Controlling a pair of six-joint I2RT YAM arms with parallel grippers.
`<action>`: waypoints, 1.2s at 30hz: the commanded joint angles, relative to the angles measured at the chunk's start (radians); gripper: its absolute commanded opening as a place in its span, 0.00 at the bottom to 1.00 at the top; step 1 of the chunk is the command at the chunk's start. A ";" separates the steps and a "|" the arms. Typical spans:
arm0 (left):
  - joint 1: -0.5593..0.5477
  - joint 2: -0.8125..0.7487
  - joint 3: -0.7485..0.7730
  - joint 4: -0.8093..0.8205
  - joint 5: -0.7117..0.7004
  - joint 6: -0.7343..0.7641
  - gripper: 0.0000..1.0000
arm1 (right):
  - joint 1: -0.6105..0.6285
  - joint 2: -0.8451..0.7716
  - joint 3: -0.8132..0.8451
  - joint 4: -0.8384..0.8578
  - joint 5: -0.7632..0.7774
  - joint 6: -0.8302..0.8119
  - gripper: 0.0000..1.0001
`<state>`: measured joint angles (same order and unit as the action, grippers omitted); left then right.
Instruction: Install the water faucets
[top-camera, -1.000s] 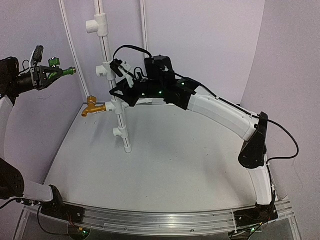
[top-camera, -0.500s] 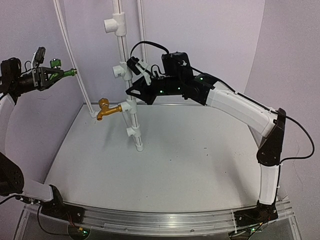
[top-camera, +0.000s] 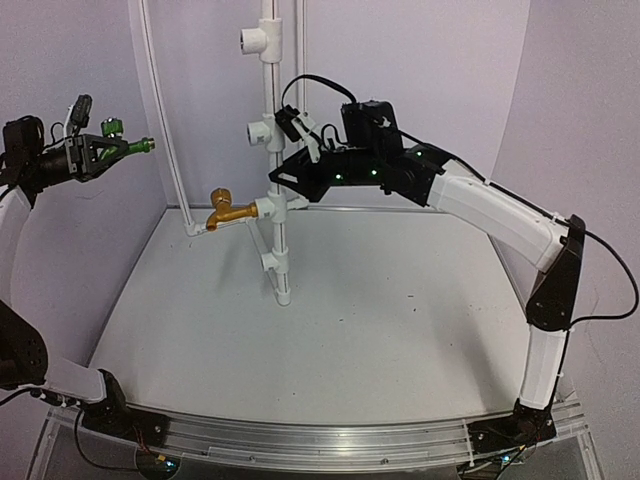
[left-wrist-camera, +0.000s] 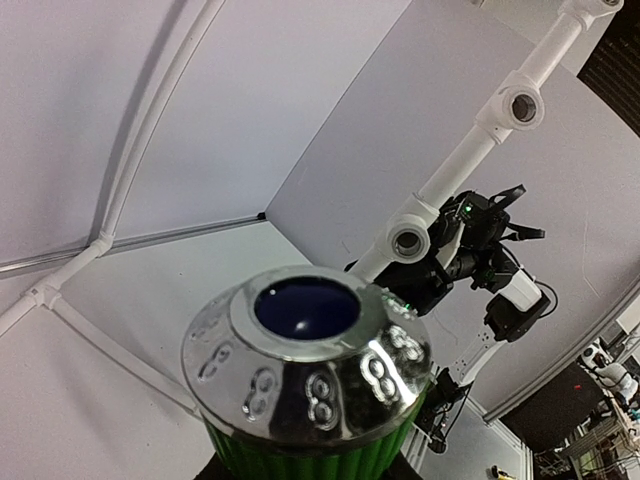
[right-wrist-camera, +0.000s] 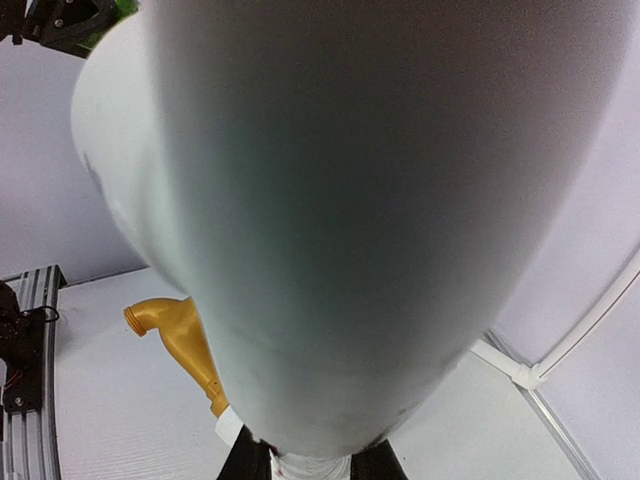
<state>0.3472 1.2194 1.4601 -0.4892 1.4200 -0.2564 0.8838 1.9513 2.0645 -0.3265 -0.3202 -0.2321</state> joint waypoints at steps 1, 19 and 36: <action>-0.011 -0.012 0.040 0.017 0.020 0.041 0.00 | 0.011 -0.156 0.025 0.088 0.005 -0.053 0.00; -0.215 0.002 0.098 0.073 -0.082 0.085 0.00 | 0.017 -0.234 -0.088 0.073 0.041 -0.027 0.57; -0.500 -0.077 0.018 0.182 -0.243 0.120 0.00 | 0.016 -0.112 -0.020 0.100 -0.136 -0.010 0.67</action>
<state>-0.1234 1.1650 1.5009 -0.3467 1.2180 -0.1900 0.8936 1.7895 1.9937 -0.2676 -0.3983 -0.2576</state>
